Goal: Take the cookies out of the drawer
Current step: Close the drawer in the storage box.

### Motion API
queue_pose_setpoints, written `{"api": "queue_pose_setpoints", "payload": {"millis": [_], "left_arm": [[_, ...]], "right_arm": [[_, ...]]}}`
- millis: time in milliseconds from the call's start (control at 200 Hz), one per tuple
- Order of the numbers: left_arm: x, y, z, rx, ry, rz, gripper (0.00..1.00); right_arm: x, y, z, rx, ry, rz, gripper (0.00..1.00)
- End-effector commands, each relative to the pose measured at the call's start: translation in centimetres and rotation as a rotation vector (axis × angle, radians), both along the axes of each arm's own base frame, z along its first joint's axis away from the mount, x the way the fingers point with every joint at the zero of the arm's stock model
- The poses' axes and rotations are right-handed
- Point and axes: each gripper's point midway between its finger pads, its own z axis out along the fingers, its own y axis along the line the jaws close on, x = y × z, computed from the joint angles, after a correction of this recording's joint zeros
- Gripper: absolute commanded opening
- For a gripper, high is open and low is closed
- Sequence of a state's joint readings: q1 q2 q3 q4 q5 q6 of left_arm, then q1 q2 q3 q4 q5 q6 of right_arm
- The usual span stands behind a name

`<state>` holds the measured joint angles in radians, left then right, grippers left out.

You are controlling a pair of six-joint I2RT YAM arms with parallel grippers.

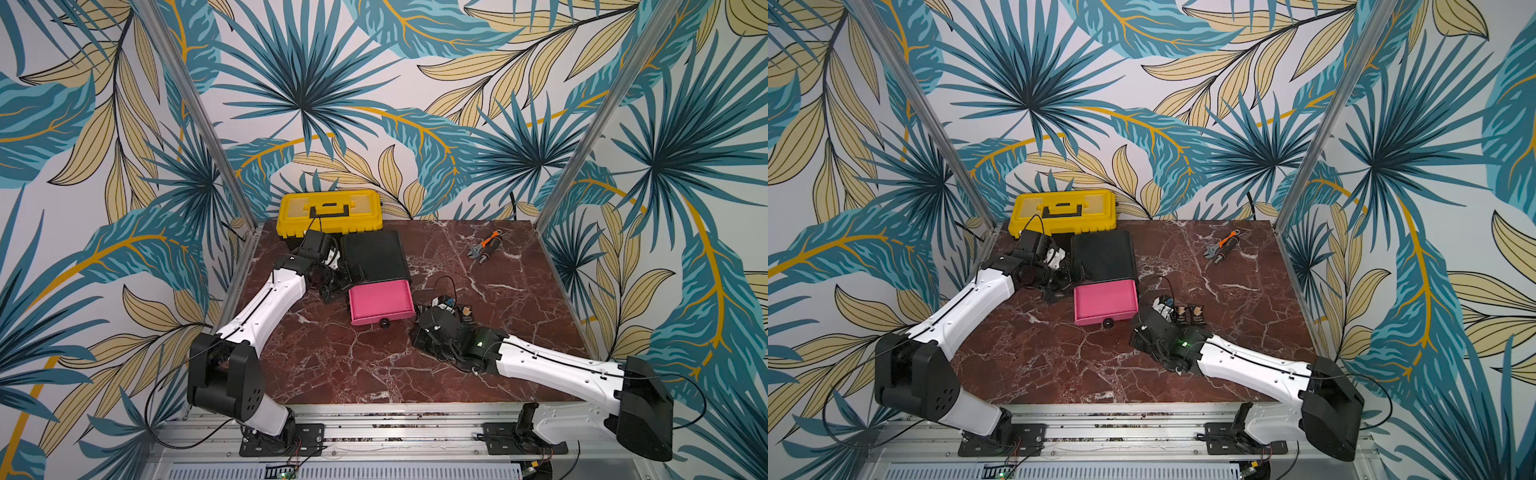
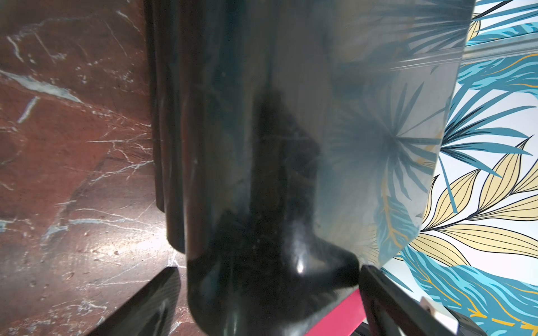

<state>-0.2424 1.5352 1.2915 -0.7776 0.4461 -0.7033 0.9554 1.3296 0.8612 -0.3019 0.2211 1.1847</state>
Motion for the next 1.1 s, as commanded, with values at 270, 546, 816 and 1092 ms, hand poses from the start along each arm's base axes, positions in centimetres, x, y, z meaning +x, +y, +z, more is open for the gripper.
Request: {"api": "queue_pose_setpoints", "payload": {"millis": [270,546,816,1092], "left_arm": [[-1.6,0.8,-0.8,0.04,0.041,-0.022,1.0],[-1.9,1.2,-0.8,0.058,0.039,-0.019,1.0],[-1.3,1.5,1.2,0.065,-0.017,0.007,1.0],[-0.3,1.1,3.6,0.04,-0.072,0.004,1.0]], "right_arm": [[4.1,4.0,2.6,0.03,-0.087,0.005,0.25],[6.2,4.6,3.1,0.028,-0.104,-0.017,0.25],[9.5,6.0,5.1,0.076,-0.155,-0.026,0.25],[12.3,6.5,4.7,0.148,-0.151,-0.068,0.25]]}}
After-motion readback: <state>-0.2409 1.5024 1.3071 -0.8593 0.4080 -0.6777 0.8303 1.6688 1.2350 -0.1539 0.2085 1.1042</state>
